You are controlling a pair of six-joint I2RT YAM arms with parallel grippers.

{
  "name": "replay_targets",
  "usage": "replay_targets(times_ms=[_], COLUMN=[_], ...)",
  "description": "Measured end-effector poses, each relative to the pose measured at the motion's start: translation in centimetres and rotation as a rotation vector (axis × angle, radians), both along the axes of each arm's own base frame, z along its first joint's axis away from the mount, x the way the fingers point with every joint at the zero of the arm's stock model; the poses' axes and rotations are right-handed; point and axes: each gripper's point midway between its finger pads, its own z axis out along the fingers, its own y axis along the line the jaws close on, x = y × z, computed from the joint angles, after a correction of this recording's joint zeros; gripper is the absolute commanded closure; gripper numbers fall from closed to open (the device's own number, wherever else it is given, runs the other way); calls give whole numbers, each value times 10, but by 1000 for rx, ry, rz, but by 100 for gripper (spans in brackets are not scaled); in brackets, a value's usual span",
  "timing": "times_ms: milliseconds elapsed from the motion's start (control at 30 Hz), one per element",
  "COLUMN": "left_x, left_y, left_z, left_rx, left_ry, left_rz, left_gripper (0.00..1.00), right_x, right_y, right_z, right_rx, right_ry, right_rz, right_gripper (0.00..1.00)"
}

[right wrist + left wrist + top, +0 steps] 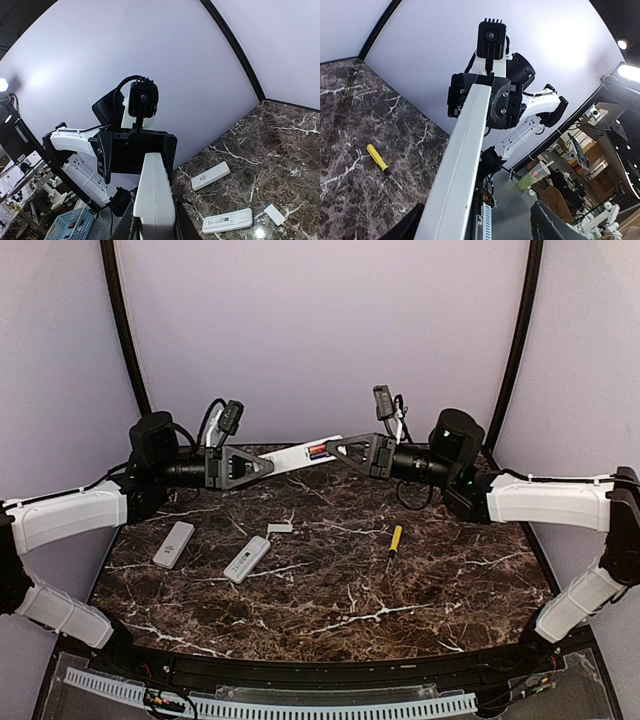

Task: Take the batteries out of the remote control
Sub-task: Pass from the right arm to the left

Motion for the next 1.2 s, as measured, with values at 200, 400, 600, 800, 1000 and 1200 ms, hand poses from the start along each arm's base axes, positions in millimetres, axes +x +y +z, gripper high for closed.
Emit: replay_targets(times_ms=[200,400,600,800,1000,1200], left_x=[3,8,12,13,17,11], left_y=[-4,-4,-4,-5,-4,5], left_z=[2,3,0,-3,-38,-82], left_rx=[-22,-41,-53,-48,69,267], left_ry=[8,14,14,11,95,139], left_rz=[-7,16,37,34,62,61], left_gripper=[55,70,90,100,100,100], right_x=[0,-1,-2,1,3,15], right_y=[0,-2,-3,-4,-14,-47], right_z=[5,4,-2,-9,-34,-21], right_rx=[26,46,53,50,-12,-39], right_ry=[2,17,55,87,117,109], right_rz=[-5,-4,-5,-22,-91,-217], right_gripper=[100,100,100,55,9,2])
